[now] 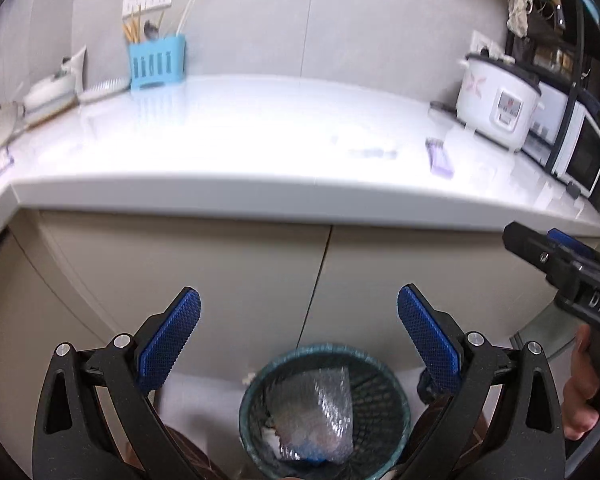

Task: Collect trash
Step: 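Raise both tools up toward the paper sheet and purple wrapper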

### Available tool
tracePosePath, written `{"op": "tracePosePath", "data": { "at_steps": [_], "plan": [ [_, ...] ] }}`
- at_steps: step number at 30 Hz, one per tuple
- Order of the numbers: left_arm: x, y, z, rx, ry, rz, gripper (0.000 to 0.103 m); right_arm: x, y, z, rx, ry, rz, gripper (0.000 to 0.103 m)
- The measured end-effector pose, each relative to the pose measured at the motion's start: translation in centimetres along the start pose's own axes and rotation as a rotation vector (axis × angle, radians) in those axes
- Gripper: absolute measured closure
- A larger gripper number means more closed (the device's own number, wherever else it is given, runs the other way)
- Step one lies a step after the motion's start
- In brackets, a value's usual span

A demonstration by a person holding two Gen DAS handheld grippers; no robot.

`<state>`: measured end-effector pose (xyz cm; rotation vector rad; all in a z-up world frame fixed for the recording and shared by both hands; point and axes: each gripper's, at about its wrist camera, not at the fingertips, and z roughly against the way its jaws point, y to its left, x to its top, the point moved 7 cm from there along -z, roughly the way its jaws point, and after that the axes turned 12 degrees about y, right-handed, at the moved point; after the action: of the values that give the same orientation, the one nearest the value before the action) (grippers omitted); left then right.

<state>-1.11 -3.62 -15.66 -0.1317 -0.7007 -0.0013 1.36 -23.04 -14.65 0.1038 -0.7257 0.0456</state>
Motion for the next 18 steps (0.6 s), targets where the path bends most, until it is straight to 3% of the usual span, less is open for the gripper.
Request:
{"op": "tracePosePath", "data": {
  "at_steps": [7, 12, 18],
  "plan": [
    [5.4, -1.2, 2.9, -0.014, -0.057, -0.005, 0.006, 4.7, -0.3, 2.0, -0.017, -0.029, -0.003, 0.008],
    [9.2, -2.7, 3.3, -0.012, -0.063, -0.019, 0.006, 8.0, -1.0, 1.3, 0.005, 0.017, -0.031, 0.008],
    [12.8, -4.3, 0.8, -0.012, -0.012, -0.023, 0.006, 11.3, -2.1, -2.5, -0.008, 0.112, -0.061, 0.008]
  ]
}}
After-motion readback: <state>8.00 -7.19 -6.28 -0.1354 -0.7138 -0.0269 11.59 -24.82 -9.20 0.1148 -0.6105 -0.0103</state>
